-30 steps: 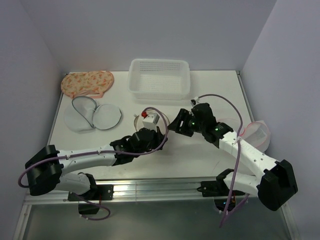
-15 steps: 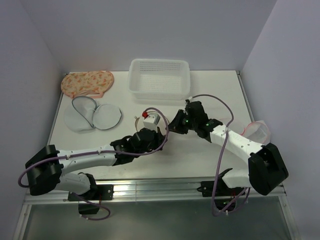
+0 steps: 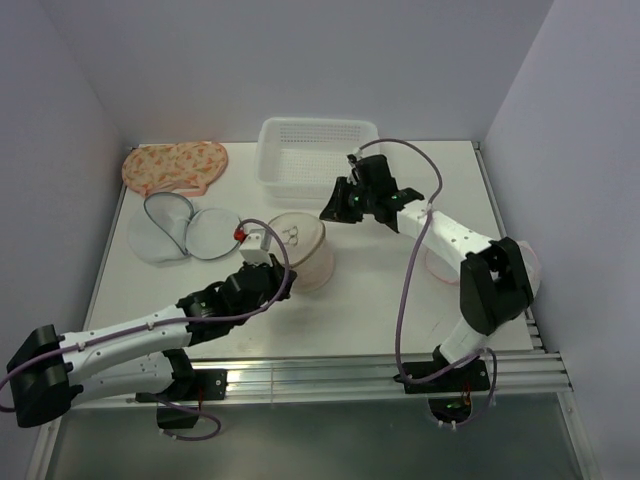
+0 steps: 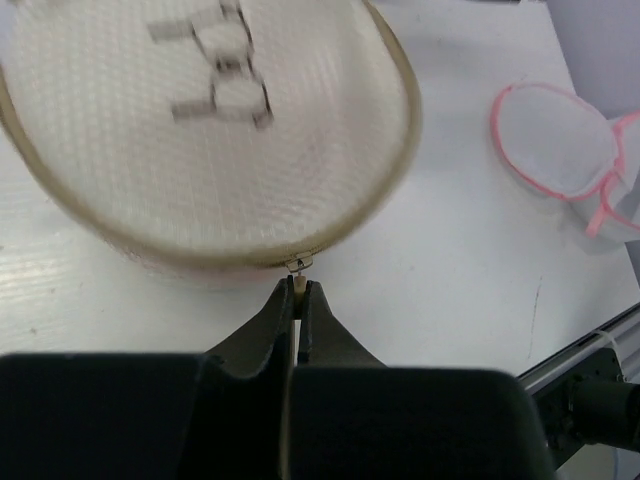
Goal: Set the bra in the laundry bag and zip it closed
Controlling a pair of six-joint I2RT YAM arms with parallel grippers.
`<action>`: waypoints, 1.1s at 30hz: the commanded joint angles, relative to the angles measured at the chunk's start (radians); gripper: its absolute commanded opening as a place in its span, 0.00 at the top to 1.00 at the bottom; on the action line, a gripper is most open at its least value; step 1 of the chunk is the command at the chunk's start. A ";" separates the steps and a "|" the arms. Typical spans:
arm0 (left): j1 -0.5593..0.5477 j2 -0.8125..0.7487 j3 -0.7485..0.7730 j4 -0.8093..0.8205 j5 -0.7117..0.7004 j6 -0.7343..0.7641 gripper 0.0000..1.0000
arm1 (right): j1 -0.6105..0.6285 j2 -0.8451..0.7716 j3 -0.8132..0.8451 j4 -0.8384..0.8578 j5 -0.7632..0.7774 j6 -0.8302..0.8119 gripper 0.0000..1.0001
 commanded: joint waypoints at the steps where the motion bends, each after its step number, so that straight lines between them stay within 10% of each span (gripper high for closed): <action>1: 0.006 -0.050 -0.045 -0.081 -0.006 -0.050 1.00 | -0.030 0.047 0.105 0.033 0.054 -0.099 0.74; 14: -0.023 0.083 0.043 0.112 0.050 0.033 1.00 | 0.021 -0.135 0.039 -0.099 0.115 -0.047 0.41; 23: -0.055 0.252 0.154 0.222 0.141 0.073 1.00 | 0.038 -0.471 -0.308 -0.060 0.086 0.125 0.35; 33: -0.063 0.362 0.249 0.232 0.179 0.091 1.00 | 0.087 -0.451 -0.426 0.094 0.090 0.240 0.36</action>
